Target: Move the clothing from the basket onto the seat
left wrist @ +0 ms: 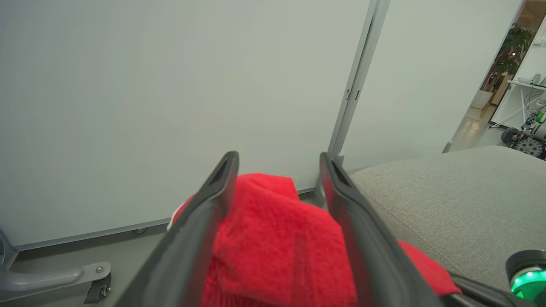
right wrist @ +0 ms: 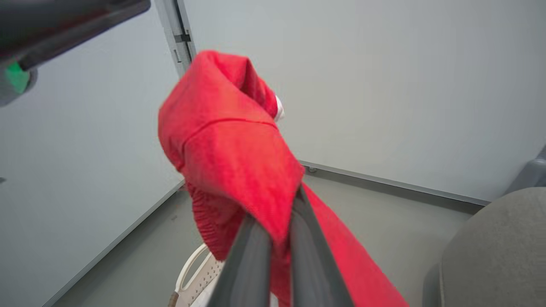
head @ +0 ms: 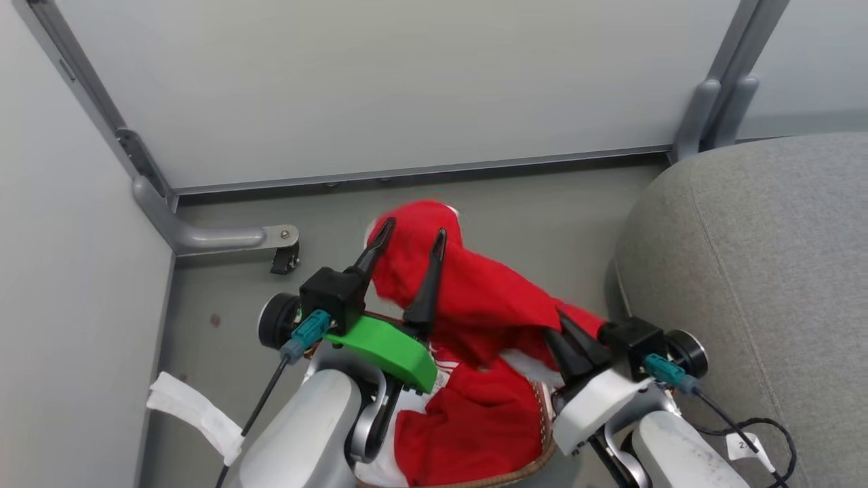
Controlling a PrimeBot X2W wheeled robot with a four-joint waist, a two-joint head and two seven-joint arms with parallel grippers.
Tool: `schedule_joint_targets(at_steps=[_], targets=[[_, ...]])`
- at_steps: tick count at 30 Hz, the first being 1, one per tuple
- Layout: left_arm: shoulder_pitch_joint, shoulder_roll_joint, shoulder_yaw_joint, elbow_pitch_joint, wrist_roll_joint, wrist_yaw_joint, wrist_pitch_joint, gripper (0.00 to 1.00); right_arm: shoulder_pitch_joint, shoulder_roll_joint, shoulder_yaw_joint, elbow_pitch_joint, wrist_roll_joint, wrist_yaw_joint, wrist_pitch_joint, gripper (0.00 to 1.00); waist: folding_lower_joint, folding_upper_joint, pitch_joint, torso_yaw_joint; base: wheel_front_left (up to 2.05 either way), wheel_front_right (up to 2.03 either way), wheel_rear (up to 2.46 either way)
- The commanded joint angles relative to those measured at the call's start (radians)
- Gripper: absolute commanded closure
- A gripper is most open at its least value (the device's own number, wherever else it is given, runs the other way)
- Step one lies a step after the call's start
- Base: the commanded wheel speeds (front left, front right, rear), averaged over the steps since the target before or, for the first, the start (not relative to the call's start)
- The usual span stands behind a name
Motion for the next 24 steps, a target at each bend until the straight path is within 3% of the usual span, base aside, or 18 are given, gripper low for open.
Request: schedule_joint_targets(at_steps=[1, 9, 24], targets=[[0.017, 0.004, 0.011, 0.007, 0.014, 0.0, 0.0, 0.0, 0.022, -0.003, -0.02, -0.036, 0.0, -0.001, -0.002, 1.0, 0.0001, 0.0, -0.004, -0.033, 0.0, 0.0, 0.0], [0.066, 0.016, 0.076, 0.041, 0.071, -0.033, 0.0, 0.0, 0.05, 0.002, -0.075, -0.188, 0.007, -0.001, -0.002, 1.0, 0.0001, 0.0, 0.013, -0.178, 0.0, 0.0, 0.0], [0.083, 0.018, 0.145, 0.05, 0.191, -0.105, 0.0, 0.0, 0.043, 0.003, -0.129, -0.299, 0.021, -0.001, -0.002, 1.0, 0.0001, 0.0, 0.08, -0.471, 0.0, 0.0, 0.0]])
